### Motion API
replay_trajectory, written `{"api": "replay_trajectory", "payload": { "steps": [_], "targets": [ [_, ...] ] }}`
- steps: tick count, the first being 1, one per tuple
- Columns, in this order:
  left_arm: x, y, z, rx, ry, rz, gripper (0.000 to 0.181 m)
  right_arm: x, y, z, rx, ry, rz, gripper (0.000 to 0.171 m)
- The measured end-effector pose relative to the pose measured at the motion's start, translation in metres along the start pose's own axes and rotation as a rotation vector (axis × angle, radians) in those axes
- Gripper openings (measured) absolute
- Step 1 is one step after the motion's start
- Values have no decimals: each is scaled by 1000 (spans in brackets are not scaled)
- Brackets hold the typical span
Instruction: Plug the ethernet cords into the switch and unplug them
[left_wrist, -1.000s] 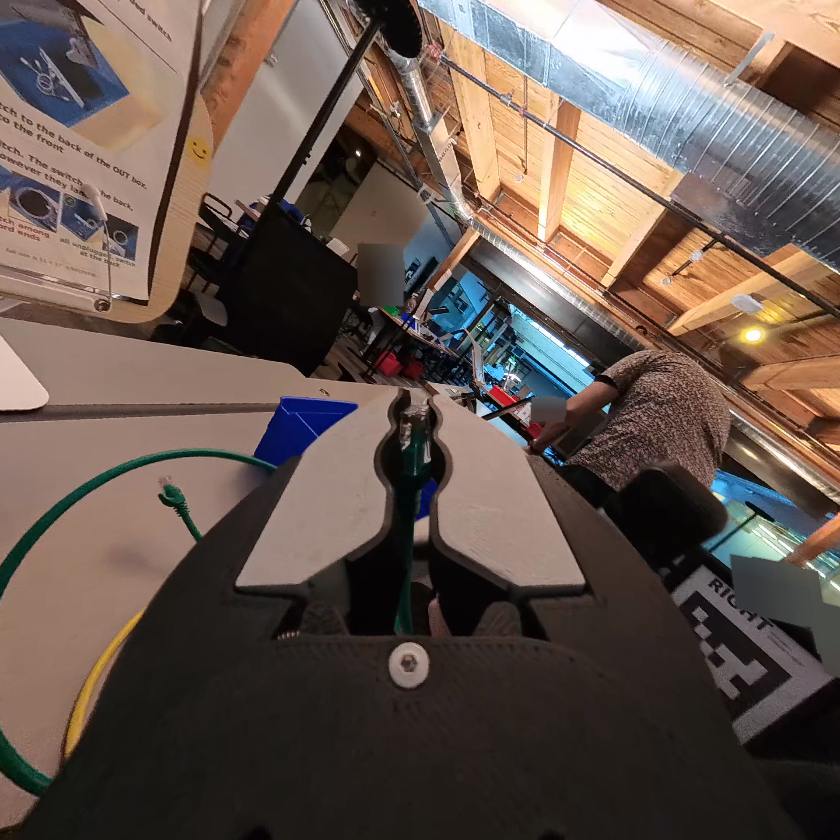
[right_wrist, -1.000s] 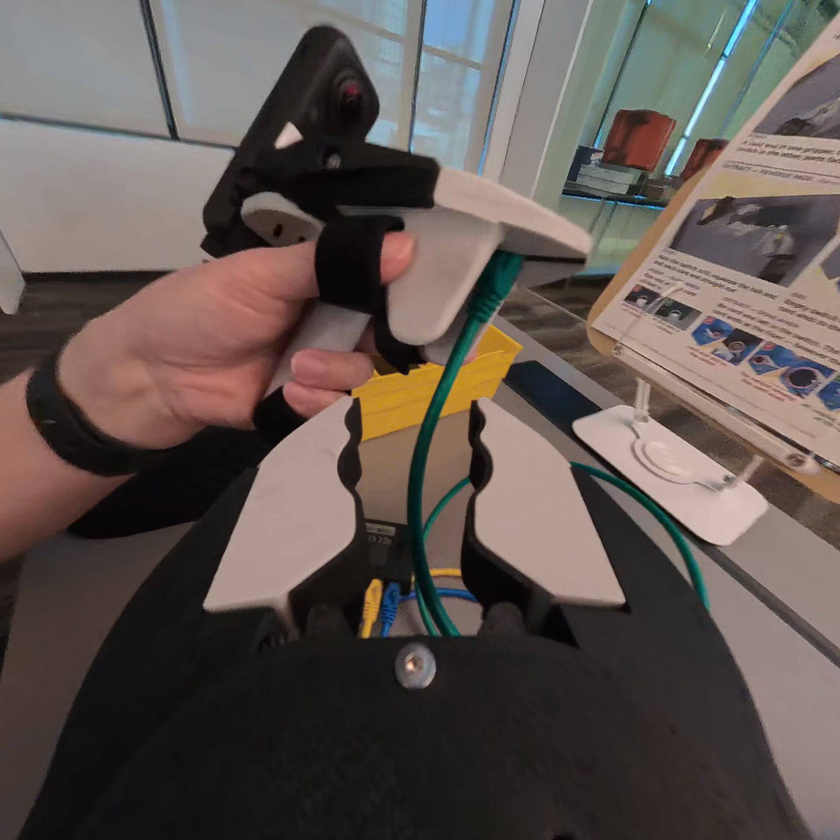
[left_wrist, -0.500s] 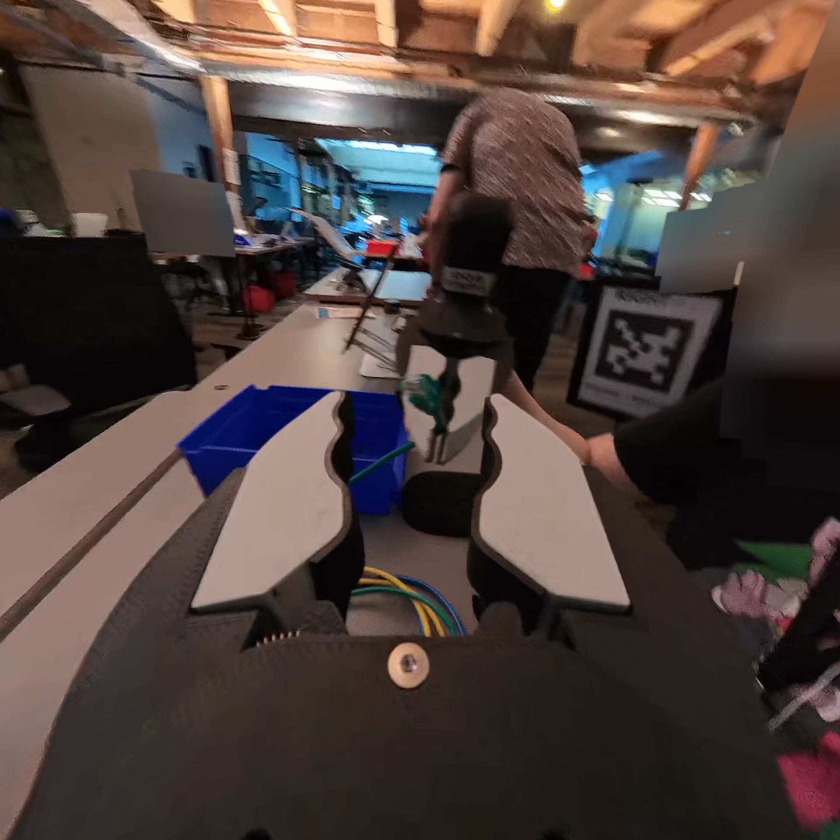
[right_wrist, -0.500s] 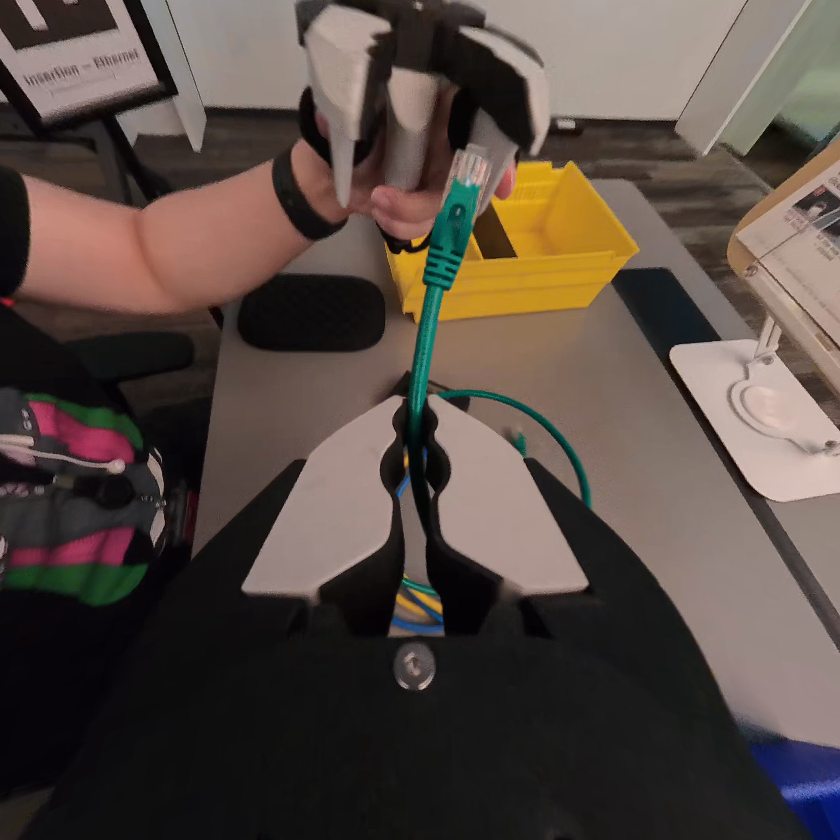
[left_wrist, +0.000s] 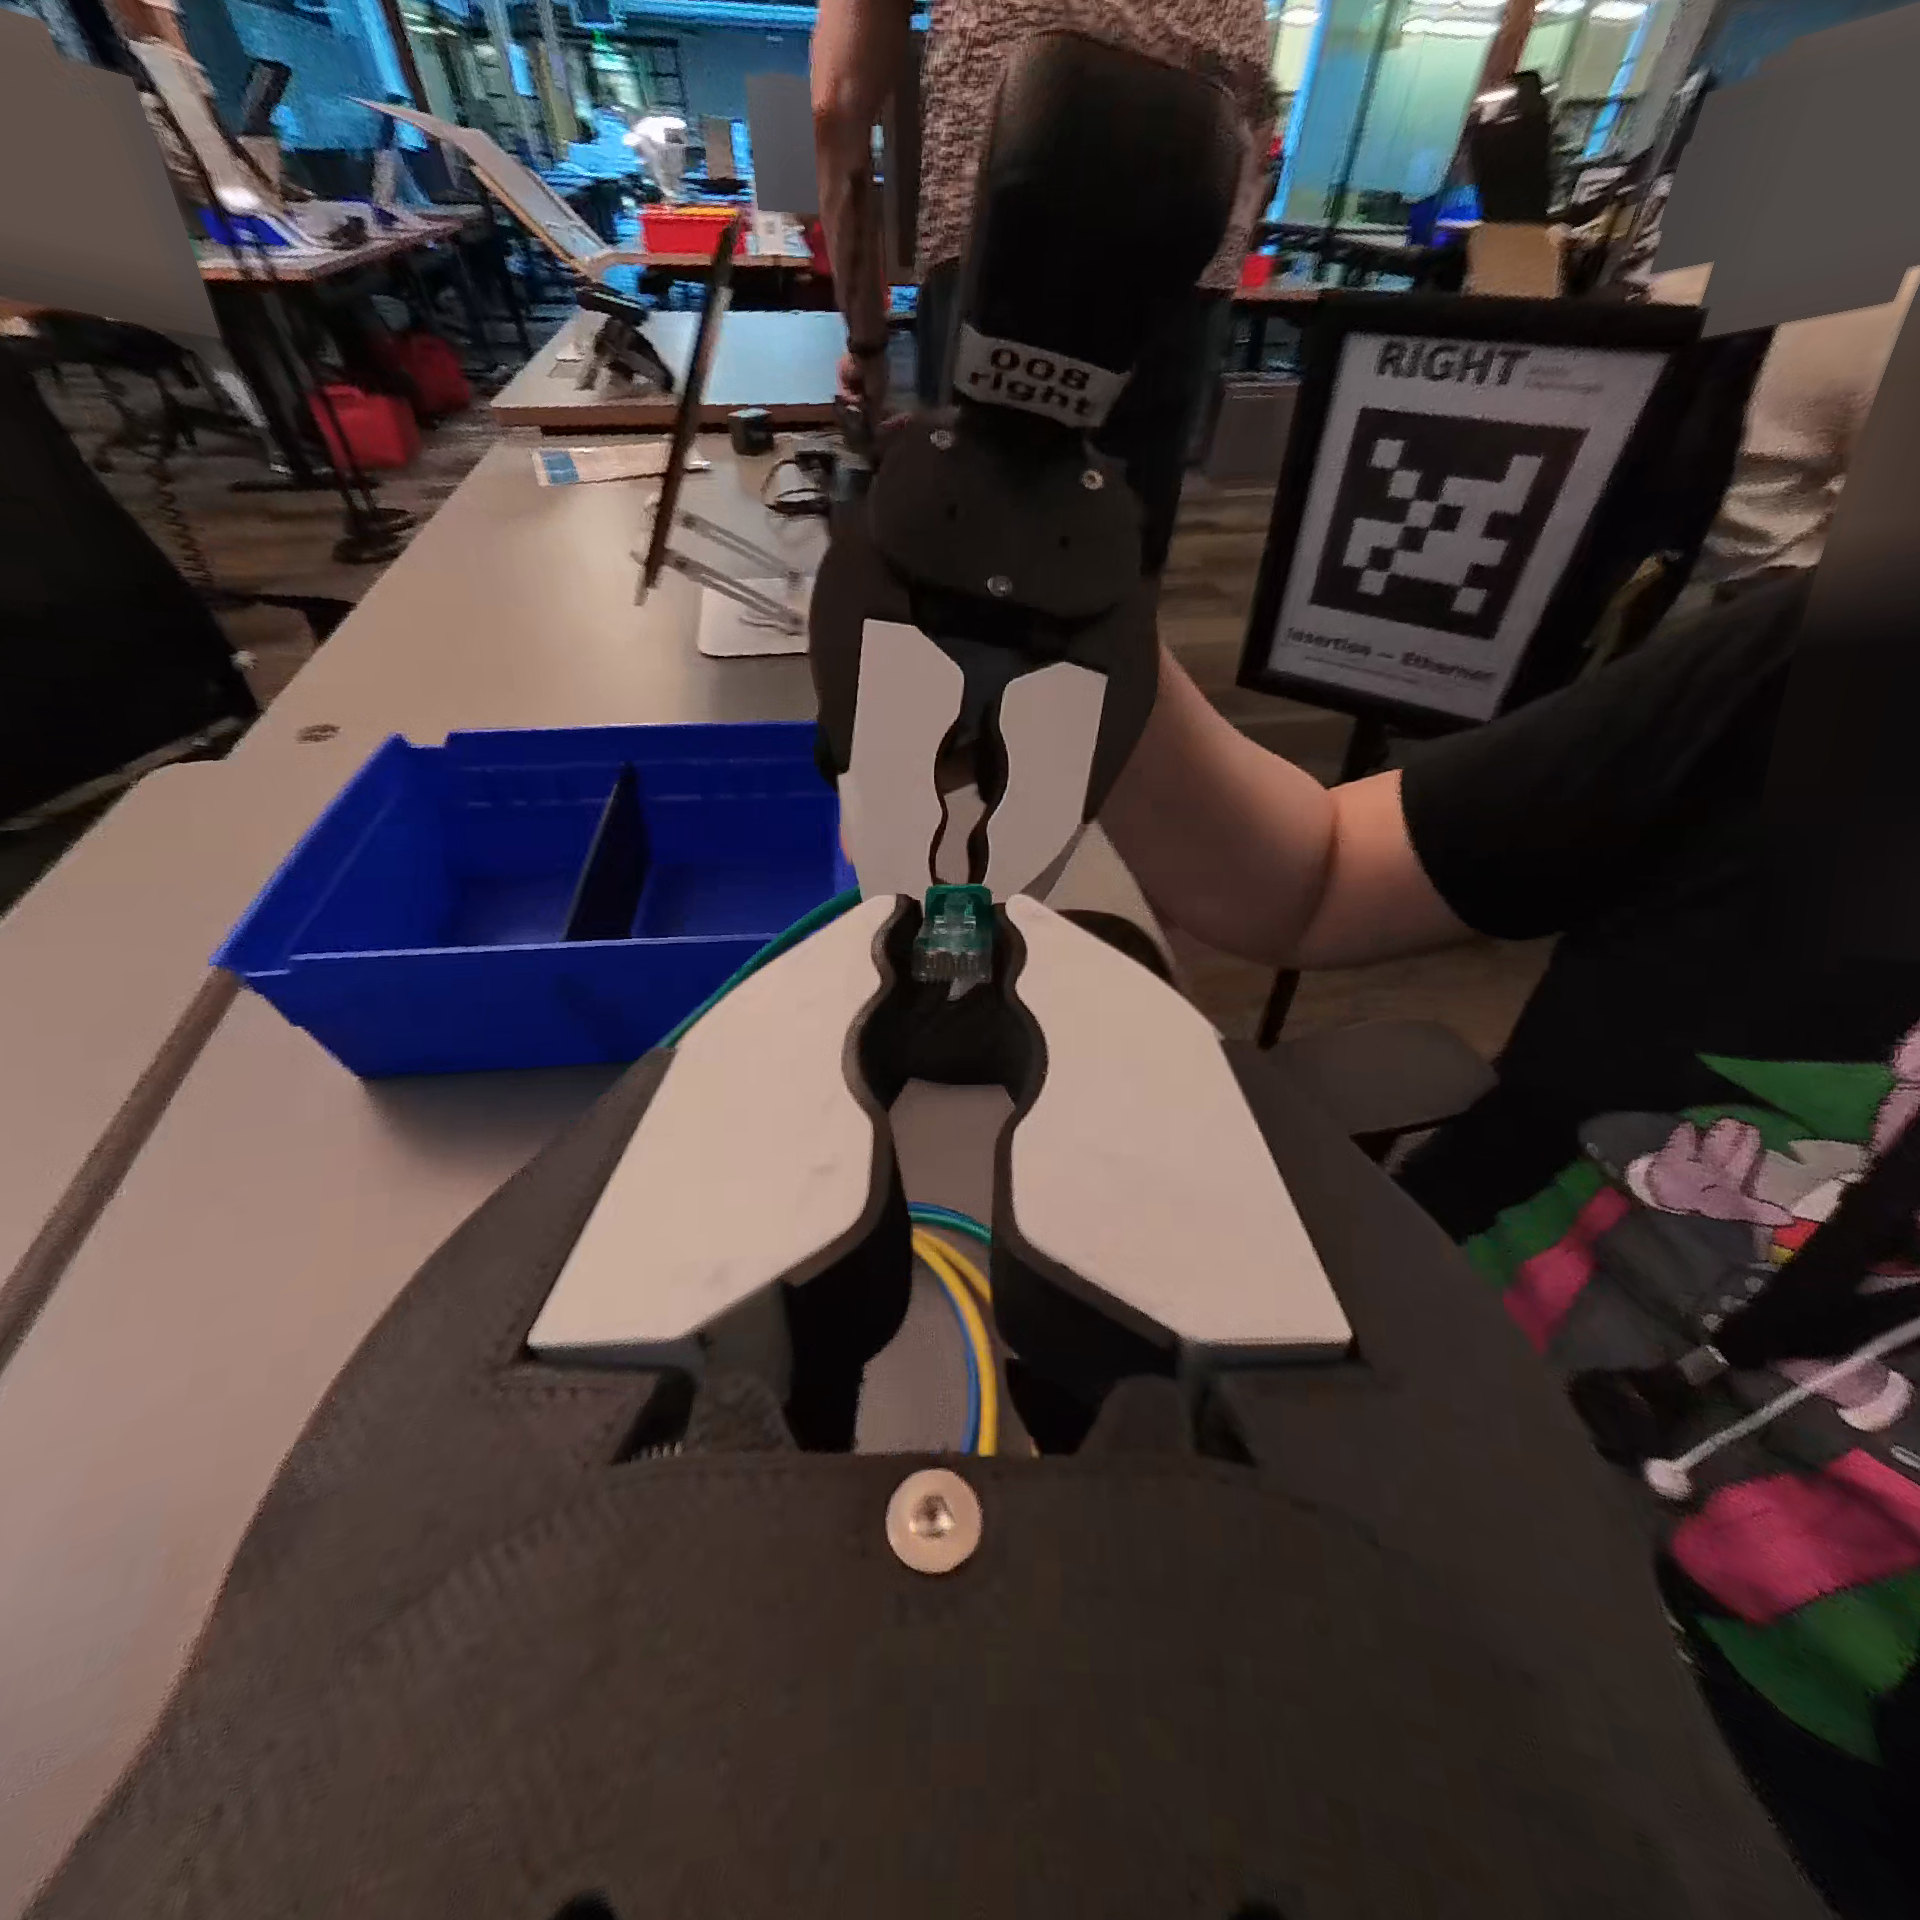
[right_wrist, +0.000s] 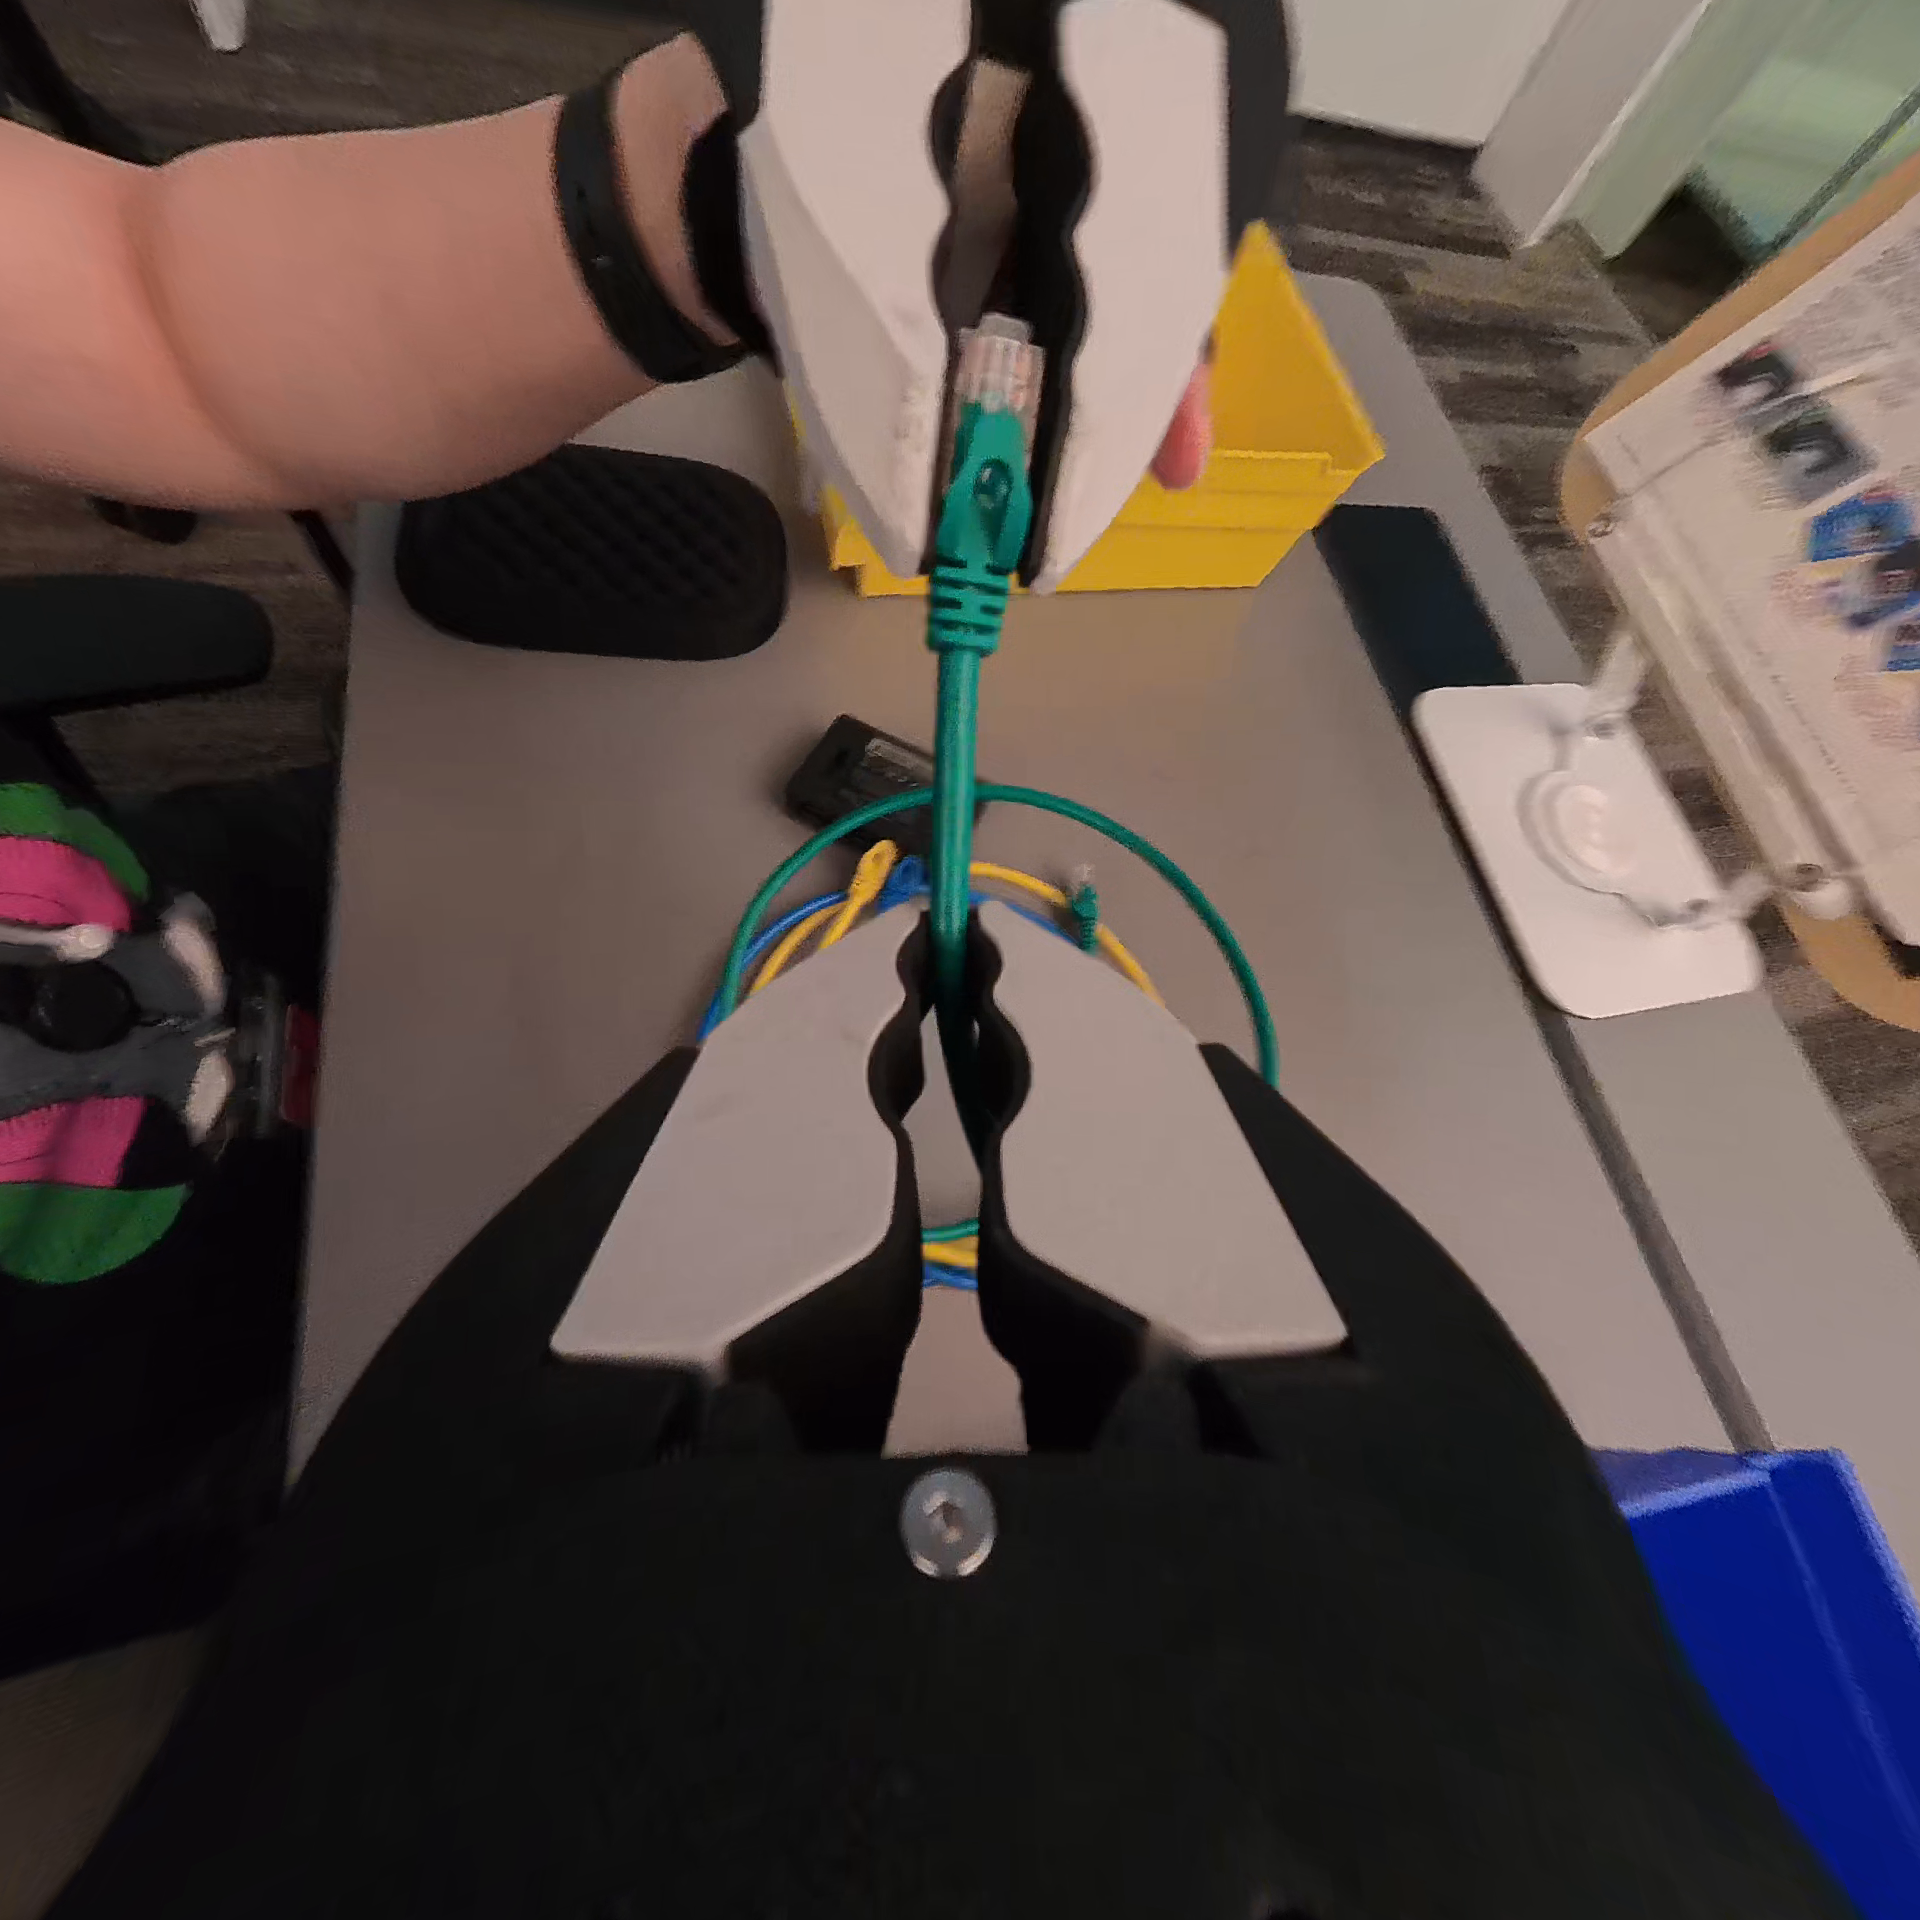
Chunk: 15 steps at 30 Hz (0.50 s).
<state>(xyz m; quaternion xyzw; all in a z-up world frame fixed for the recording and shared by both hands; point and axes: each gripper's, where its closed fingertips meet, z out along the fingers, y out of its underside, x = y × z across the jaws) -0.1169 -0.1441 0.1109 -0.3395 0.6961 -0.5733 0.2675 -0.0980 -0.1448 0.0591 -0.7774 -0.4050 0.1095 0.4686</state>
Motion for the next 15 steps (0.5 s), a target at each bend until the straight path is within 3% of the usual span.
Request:
{"api": "replay_trajectory", "payload": {
  "steps": [3, 4, 6, 8, 9, 10, 12, 15],
  "targets": [
    [-7, -9, -6, 25, -88, 33, 11, 31, -20, -17, 150, 302, -9, 31],
    [-9, -13, -8, 37, -105, 33, 11, 31, -31, -28, 248, 405, -15, 32],
    [-12, -15, -11, 31, -133, 29, 11, 11, -56, -47, 556, 531, -2, 18],
    [-16, -16, -13, 25, -169, 38, 11, -30, -63, -37, 806, 451, -27, 1],
    [-15, -16, -12, 26, -164, 34, 11, -40, -61, -23, 876, 396, 21, 1],
    [-13, -18, -12, 37, -149, 25, 11, -44, -56, -1, 887, 309, 91, 3],
    [-7, -24, -10, 71, -105, 2, 11, -34, -47, 39, 871, 153, 265, 31],
    [5, -31, -7, 106, -52, -13, 11, 6, -54, 25, 1104, 55, 446, 39]
  ]
}}
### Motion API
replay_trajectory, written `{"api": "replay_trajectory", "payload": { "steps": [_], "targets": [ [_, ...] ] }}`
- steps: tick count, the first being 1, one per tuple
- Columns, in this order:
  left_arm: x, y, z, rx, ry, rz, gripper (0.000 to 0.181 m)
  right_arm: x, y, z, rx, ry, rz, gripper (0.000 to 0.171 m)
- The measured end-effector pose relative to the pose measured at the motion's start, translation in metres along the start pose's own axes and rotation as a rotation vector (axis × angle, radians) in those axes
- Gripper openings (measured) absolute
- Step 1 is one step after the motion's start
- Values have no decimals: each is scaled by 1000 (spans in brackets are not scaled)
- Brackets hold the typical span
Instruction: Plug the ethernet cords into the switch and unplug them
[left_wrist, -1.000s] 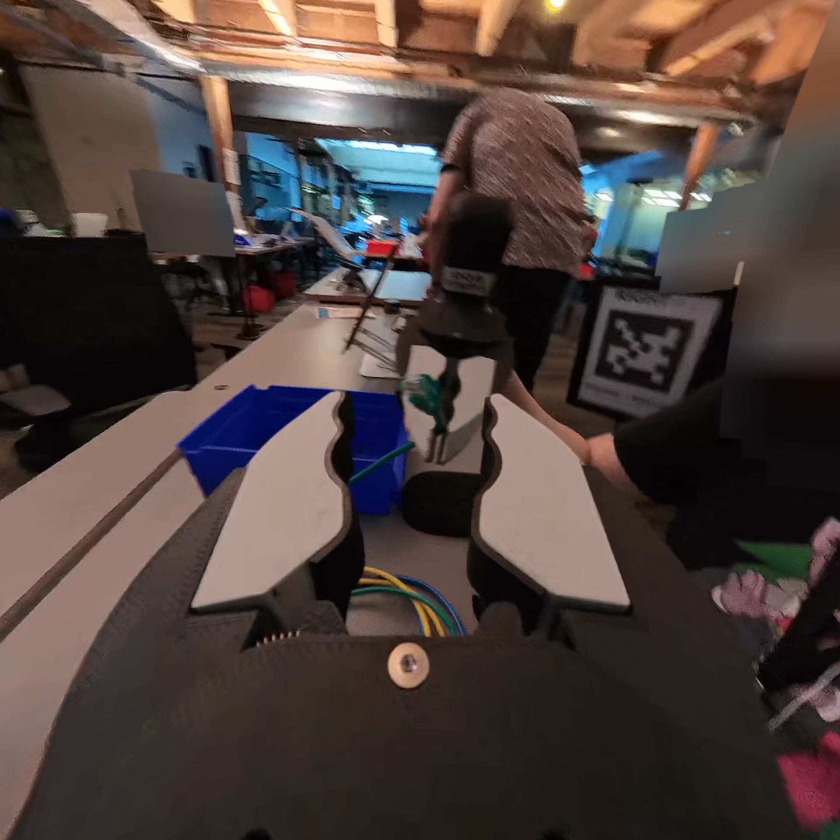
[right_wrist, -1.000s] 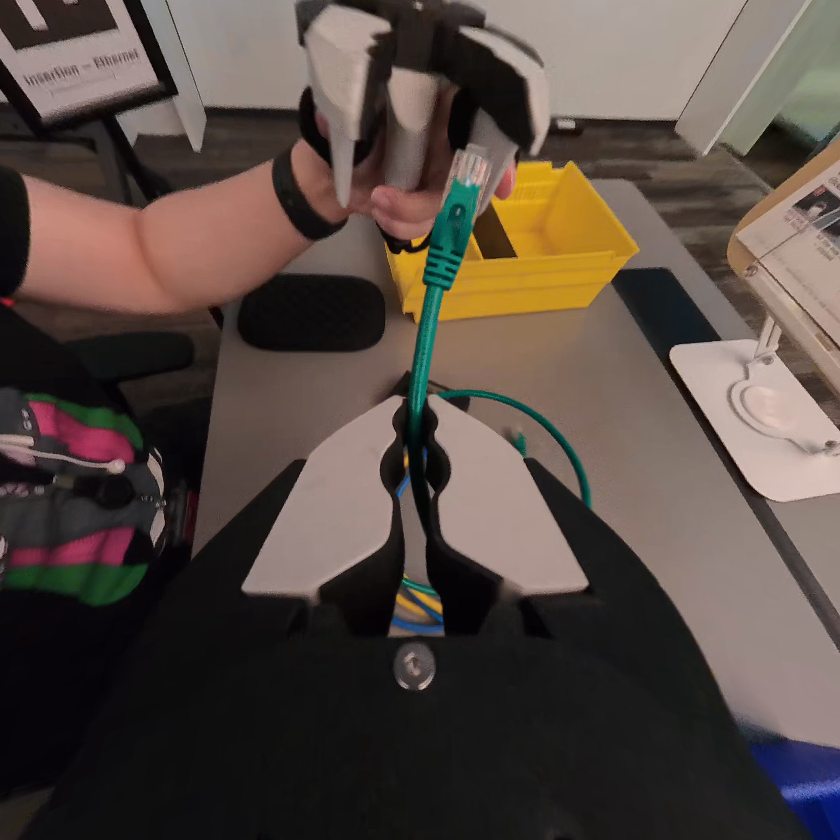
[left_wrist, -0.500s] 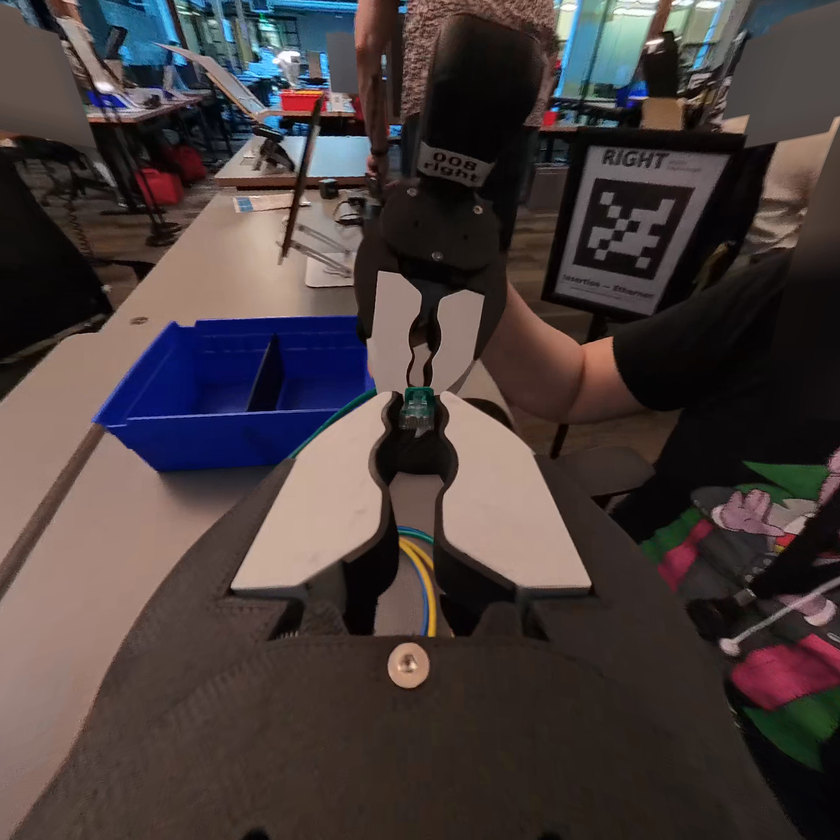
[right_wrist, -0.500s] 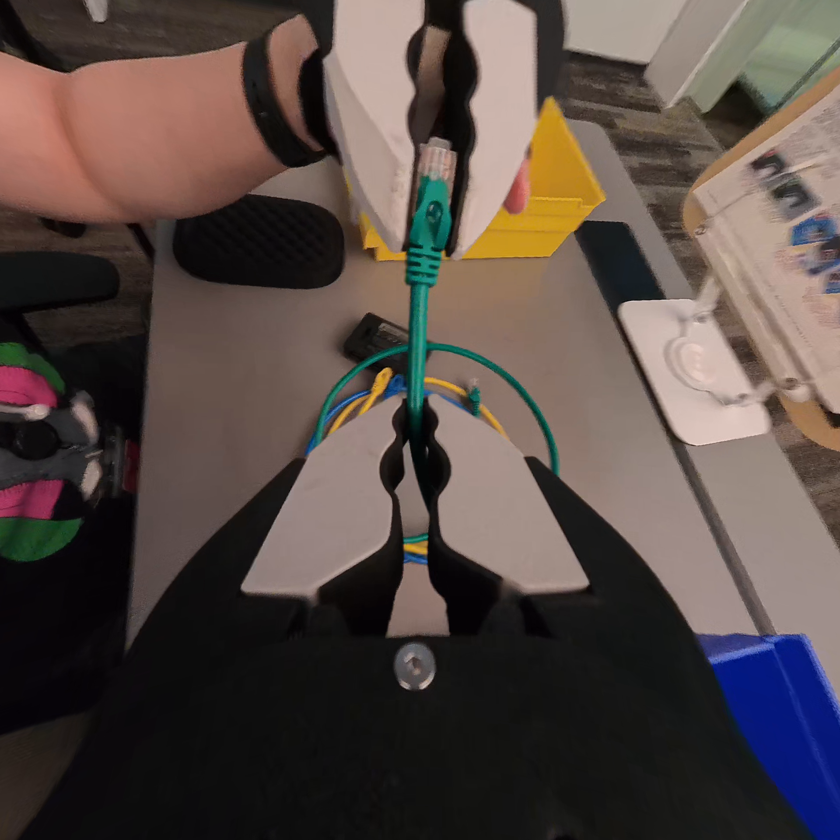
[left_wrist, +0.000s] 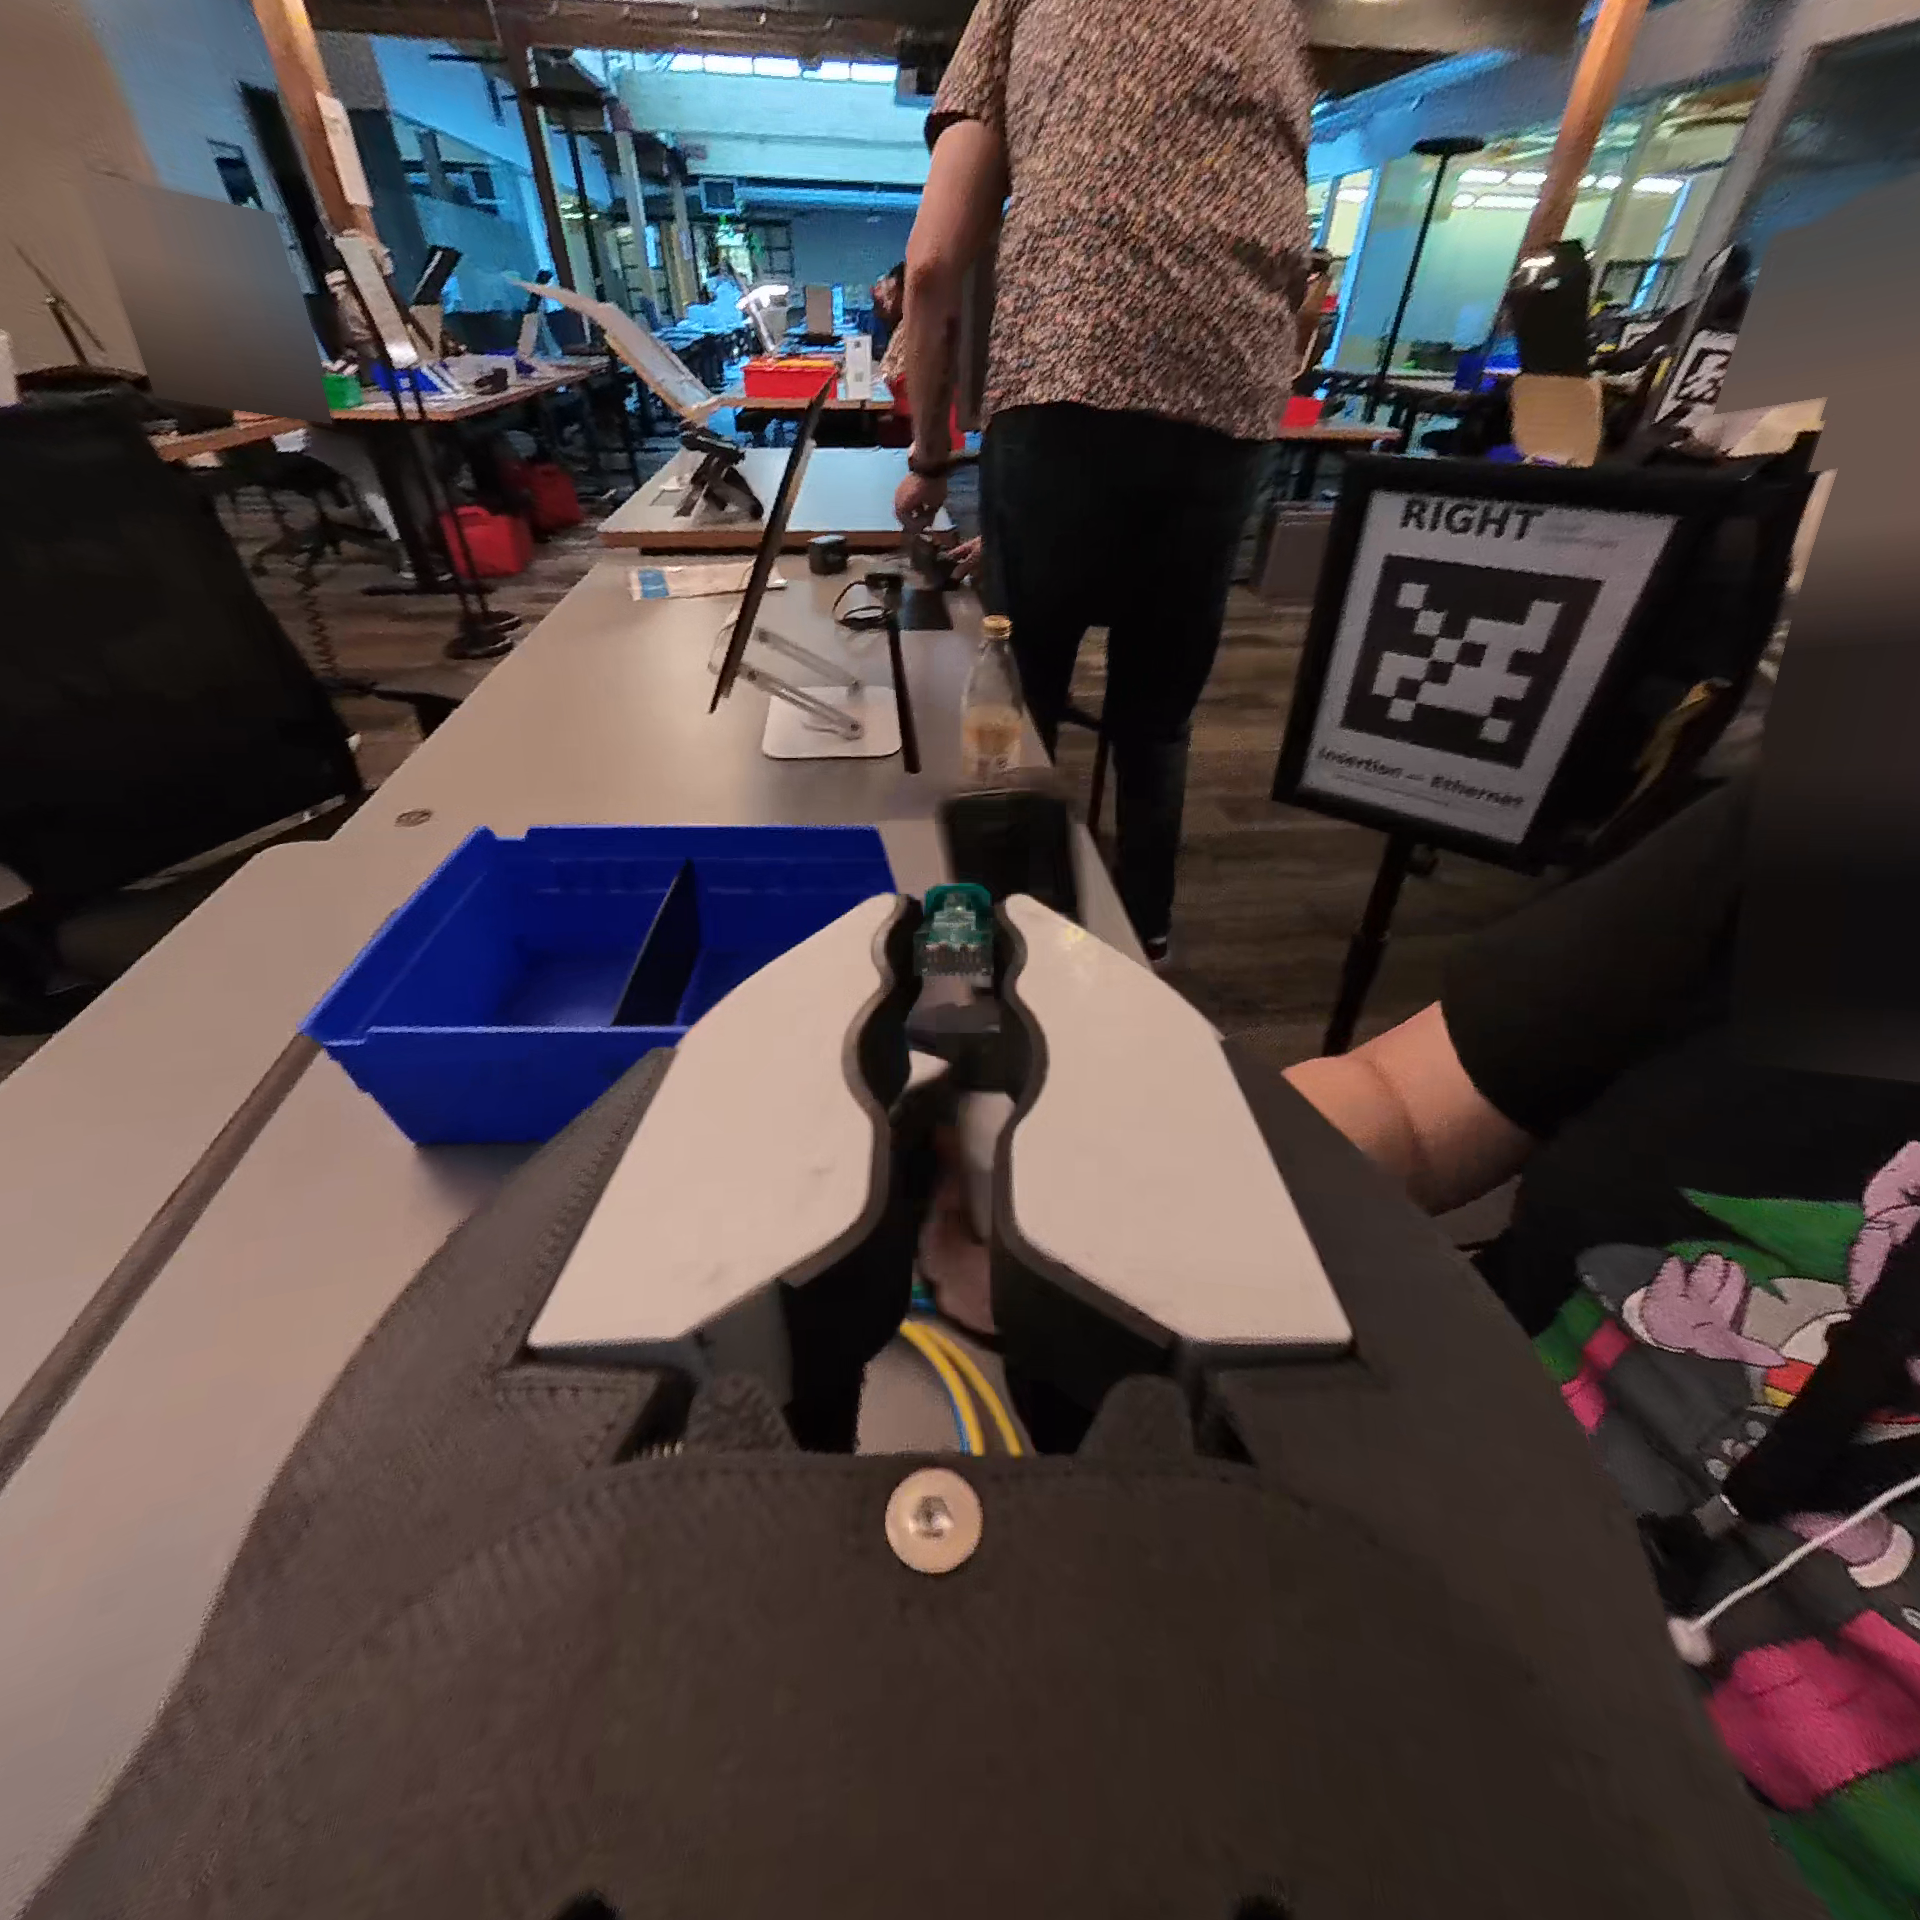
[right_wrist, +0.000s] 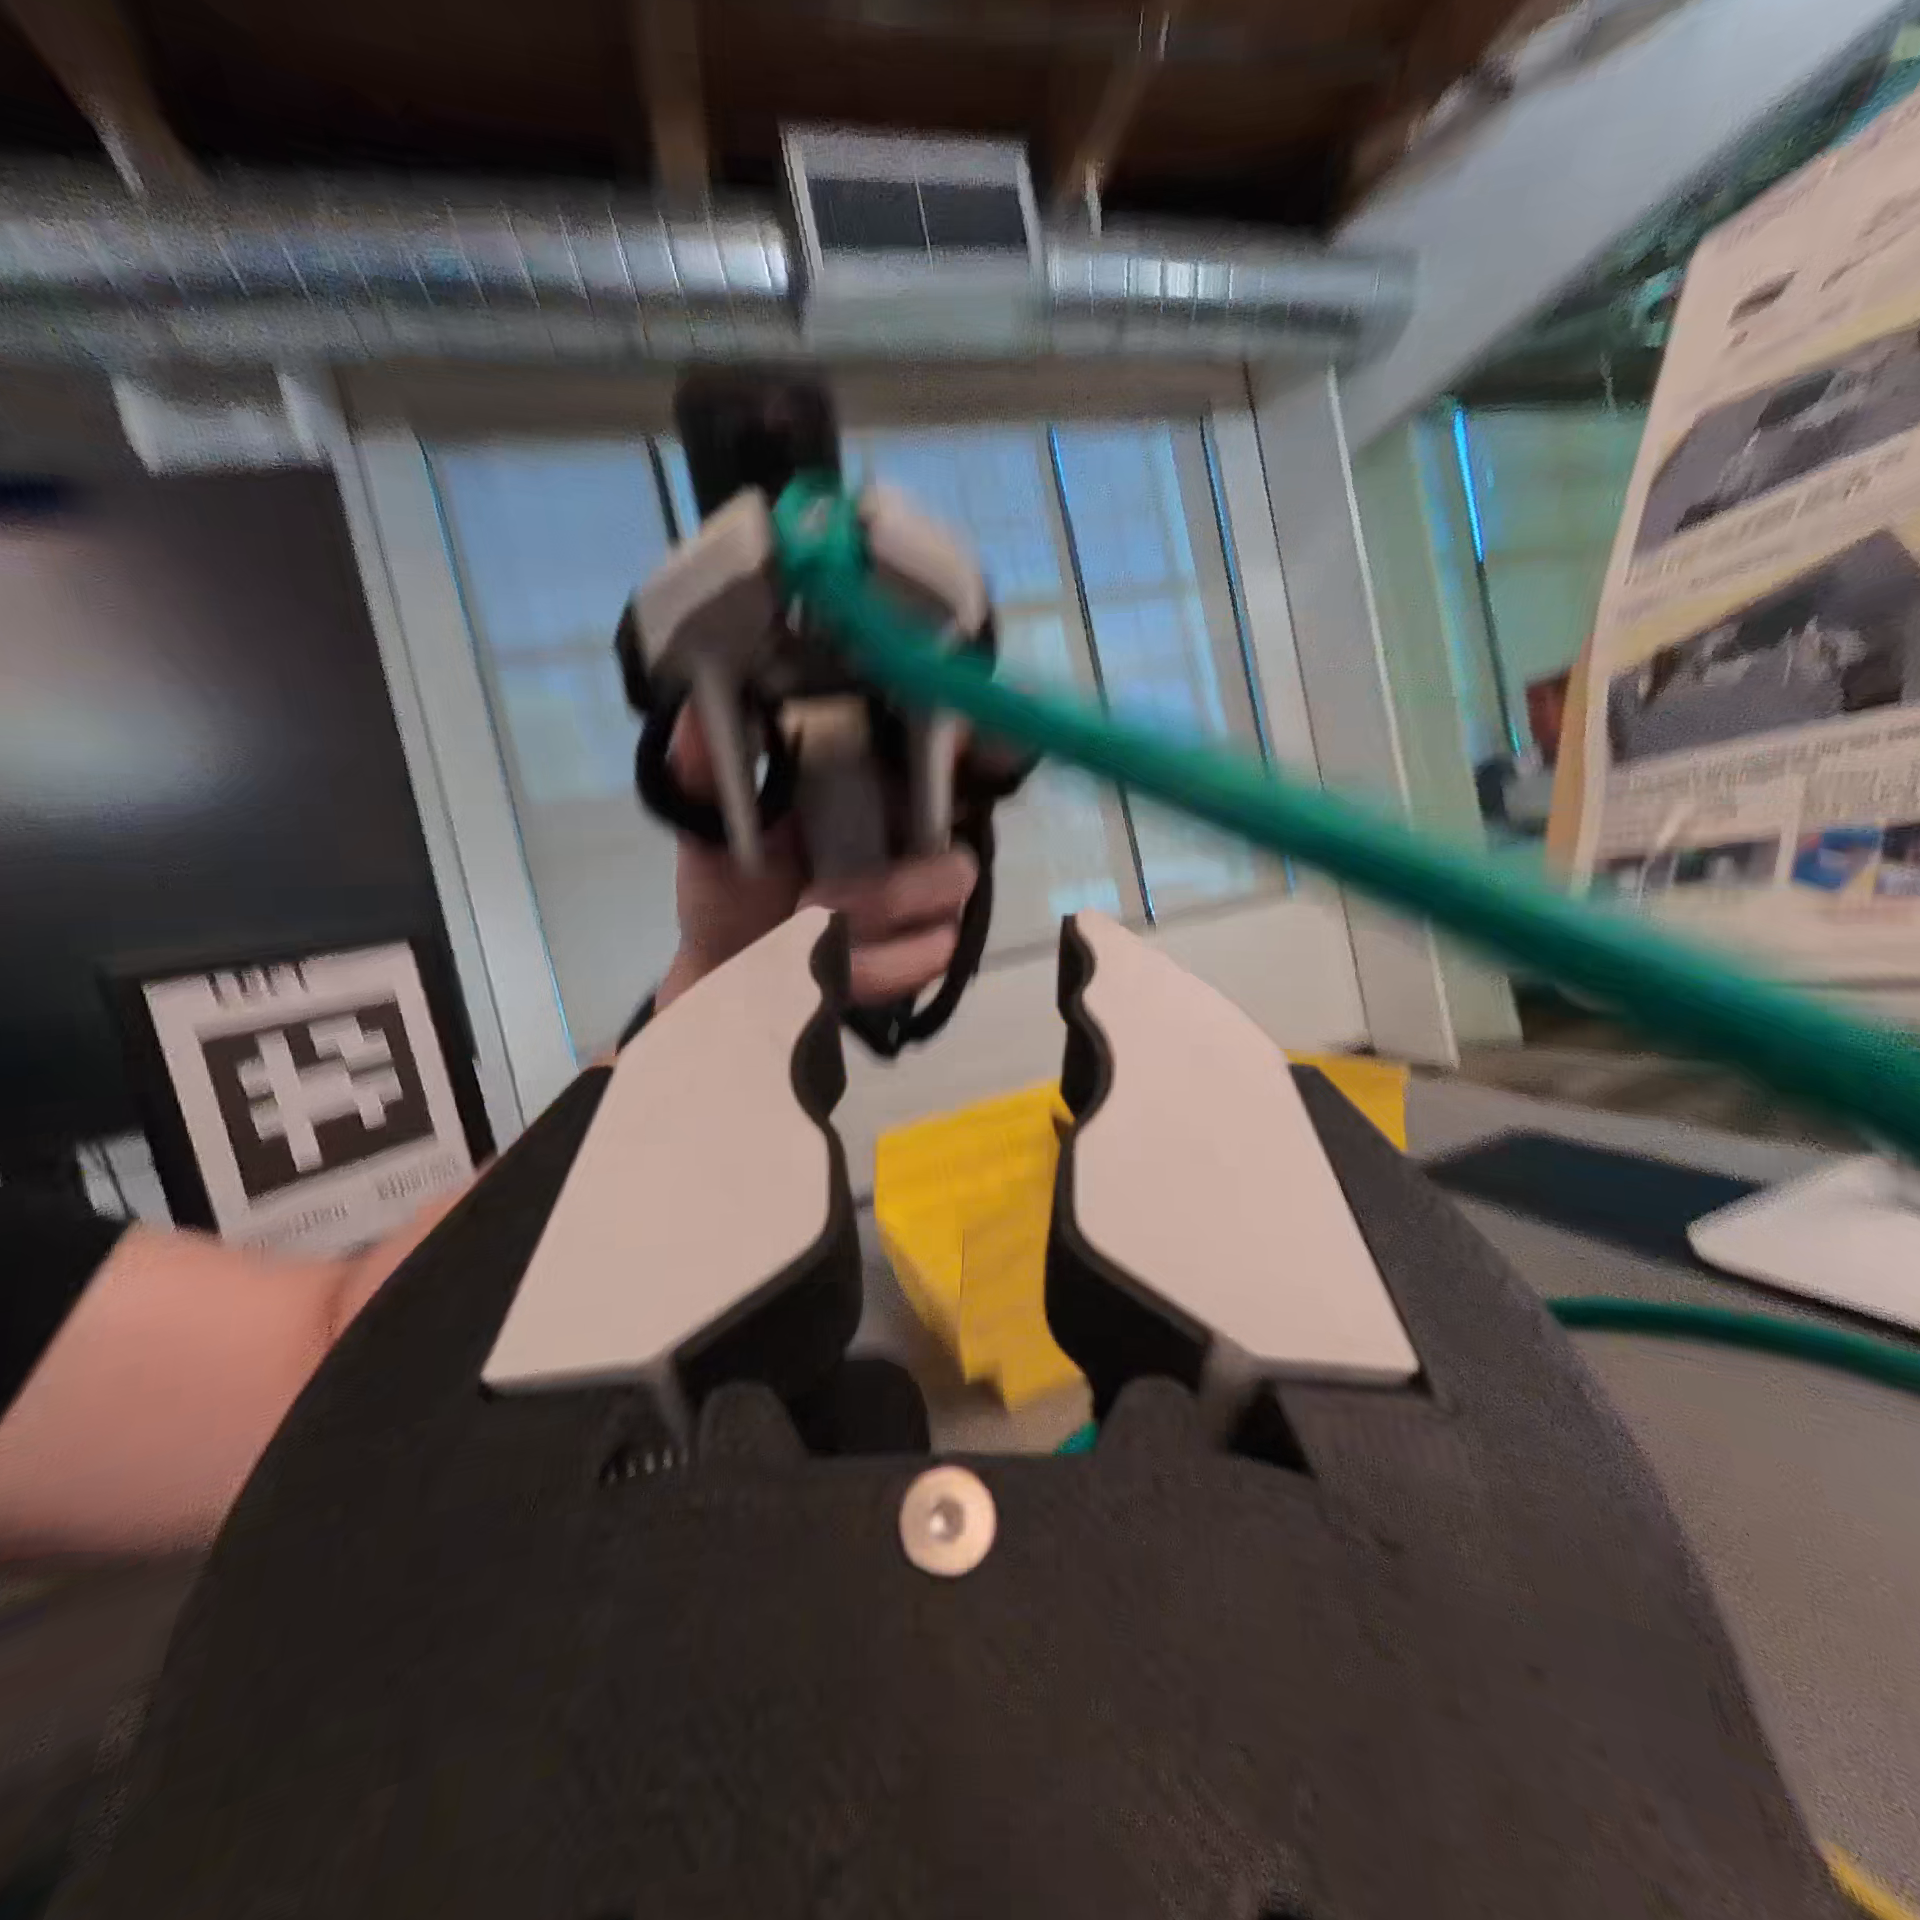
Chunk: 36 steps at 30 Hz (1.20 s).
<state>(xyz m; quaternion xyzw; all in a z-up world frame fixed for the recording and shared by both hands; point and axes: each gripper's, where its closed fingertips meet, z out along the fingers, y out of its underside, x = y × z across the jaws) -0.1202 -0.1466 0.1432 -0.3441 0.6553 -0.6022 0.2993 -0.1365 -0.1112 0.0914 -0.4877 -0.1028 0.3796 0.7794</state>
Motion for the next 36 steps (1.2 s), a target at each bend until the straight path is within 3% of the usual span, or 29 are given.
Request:
{"api": "replay_trajectory", "payload": {
  "steps": [4, 7, 14, 36],
  "targets": [
    [9, 0, -5, -5, 17, -4, 12, -8, -38, -1, 154, -169, -41, 40],
    [9, 2, -10, -2, 9, 3, 12, -24, -51, 1, 147, -230, -112, 37],
    [11, 5, -15, -16, 17, 27, 11, -30, -40, 11, -15, -187, -164, 23],
    [21, 12, -13, -89, 52, 62, 11, -42, -41, 3, 19, -308, -15, 11]
  ]
}}
